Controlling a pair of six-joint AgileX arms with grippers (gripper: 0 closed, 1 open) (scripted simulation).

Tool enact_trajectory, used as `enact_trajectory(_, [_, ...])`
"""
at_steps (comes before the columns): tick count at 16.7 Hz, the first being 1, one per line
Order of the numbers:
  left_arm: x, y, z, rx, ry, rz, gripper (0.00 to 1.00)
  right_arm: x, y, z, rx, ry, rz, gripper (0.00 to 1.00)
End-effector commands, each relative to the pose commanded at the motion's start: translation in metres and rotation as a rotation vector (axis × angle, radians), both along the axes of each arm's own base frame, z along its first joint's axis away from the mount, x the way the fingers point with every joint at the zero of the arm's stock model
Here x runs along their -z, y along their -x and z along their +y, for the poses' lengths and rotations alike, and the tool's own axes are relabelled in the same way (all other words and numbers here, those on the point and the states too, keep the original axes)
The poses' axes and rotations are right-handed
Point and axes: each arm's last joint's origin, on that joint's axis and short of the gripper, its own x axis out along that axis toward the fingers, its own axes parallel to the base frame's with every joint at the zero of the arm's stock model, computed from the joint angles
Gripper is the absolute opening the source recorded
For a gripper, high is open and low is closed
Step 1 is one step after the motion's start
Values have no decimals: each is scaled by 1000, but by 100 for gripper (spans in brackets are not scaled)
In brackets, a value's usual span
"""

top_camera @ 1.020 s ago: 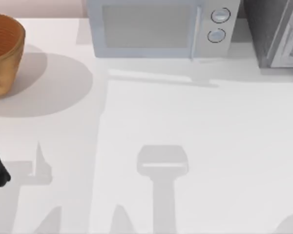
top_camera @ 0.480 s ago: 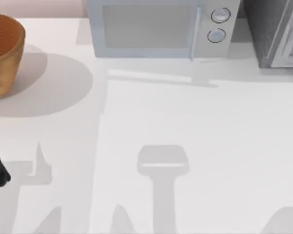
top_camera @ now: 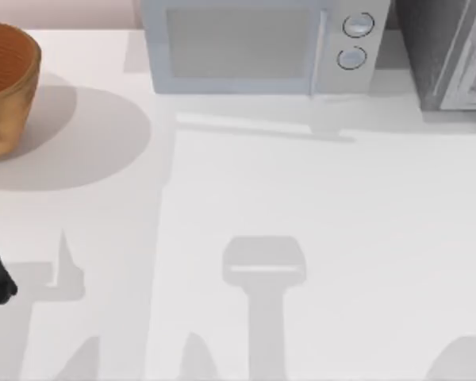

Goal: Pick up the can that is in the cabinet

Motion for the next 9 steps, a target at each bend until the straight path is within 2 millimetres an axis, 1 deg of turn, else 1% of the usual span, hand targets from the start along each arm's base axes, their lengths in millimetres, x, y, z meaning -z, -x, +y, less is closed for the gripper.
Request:
enact_trajectory(3, [0,0,0,0,0,0,100,0,0,0,0,0,0,98])
enact_trajectory(4, [0,0,0,0,0,0,100,0,0,0,0,0,0,100])
enact_trajectory(9, [0,0,0,0,0,0,100,0,0,0,0,0,0,100])
